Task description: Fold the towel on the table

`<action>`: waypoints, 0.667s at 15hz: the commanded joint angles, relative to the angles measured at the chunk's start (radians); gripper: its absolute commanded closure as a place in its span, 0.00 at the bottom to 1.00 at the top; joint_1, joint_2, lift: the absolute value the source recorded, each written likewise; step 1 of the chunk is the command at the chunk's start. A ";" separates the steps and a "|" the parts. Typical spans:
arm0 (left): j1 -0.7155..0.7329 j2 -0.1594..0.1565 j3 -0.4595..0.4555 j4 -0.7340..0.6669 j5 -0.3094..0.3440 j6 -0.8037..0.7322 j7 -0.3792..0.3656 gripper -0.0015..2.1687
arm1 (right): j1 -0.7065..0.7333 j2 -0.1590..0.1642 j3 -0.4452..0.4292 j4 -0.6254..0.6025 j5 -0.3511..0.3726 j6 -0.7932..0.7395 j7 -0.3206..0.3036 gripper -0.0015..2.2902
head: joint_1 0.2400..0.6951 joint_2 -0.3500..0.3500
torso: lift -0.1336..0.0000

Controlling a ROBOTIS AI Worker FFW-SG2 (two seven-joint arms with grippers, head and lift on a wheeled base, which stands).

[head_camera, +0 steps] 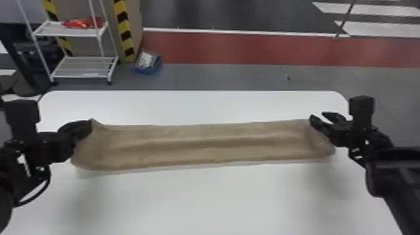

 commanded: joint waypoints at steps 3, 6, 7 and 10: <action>0.001 0.004 0.005 0.006 -0.003 0.000 -0.001 0.45 | -0.039 0.000 0.009 0.089 0.023 -0.018 -0.006 0.31 | 1.00 0.40 | 0.04; -0.002 0.007 0.005 0.013 -0.005 0.000 -0.001 0.45 | -0.056 0.000 0.016 0.107 0.024 -0.015 -0.006 0.37 | 1.00 0.40 | 0.04; -0.002 0.006 0.005 0.015 -0.006 0.000 -0.001 0.45 | -0.062 0.000 0.023 0.115 0.024 -0.015 -0.006 0.37 | 1.00 0.40 | 0.04; -0.002 0.006 0.003 0.018 -0.008 0.000 -0.001 0.45 | -0.067 0.000 0.029 0.127 0.024 -0.015 -0.006 0.37 | 1.00 0.41 | 0.04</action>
